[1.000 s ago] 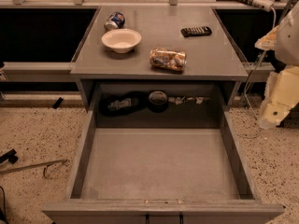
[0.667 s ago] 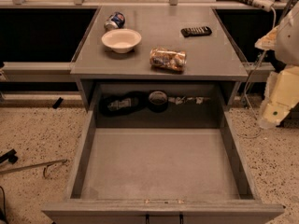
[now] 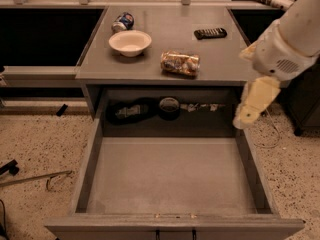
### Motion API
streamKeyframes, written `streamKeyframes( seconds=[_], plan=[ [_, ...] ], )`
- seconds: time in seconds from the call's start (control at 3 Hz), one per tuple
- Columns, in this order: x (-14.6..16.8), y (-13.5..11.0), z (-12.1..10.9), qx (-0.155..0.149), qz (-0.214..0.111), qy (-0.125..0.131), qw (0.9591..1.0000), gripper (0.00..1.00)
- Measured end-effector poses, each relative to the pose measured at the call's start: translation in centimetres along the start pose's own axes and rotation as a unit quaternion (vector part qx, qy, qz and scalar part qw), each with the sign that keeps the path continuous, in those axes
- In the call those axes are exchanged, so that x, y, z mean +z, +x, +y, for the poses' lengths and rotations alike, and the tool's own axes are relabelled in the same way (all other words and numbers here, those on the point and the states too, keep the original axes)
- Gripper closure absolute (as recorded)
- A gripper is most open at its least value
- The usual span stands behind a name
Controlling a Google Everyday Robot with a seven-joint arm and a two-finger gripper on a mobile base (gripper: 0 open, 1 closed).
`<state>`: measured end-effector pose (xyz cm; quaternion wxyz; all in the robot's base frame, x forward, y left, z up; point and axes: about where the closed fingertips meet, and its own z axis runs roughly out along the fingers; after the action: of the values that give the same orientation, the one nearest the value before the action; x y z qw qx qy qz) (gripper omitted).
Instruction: Place orange can into top drawer
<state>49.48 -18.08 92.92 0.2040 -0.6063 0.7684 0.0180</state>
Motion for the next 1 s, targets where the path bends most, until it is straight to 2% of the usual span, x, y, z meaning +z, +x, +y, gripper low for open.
streamKeyframes(
  seconds=[0.33,0.67,1.0],
  plan=[
    [6.9,-2.5,-3.7,0.021,-0.062,-0.005,0.9978,0.00],
    [7.0,-2.6,-3.8,0.021,-0.063,-0.005,0.9978,0.00],
    [7.2,-3.6,-5.8,0.016,-0.073,0.004,0.9972,0.00]
  ],
)
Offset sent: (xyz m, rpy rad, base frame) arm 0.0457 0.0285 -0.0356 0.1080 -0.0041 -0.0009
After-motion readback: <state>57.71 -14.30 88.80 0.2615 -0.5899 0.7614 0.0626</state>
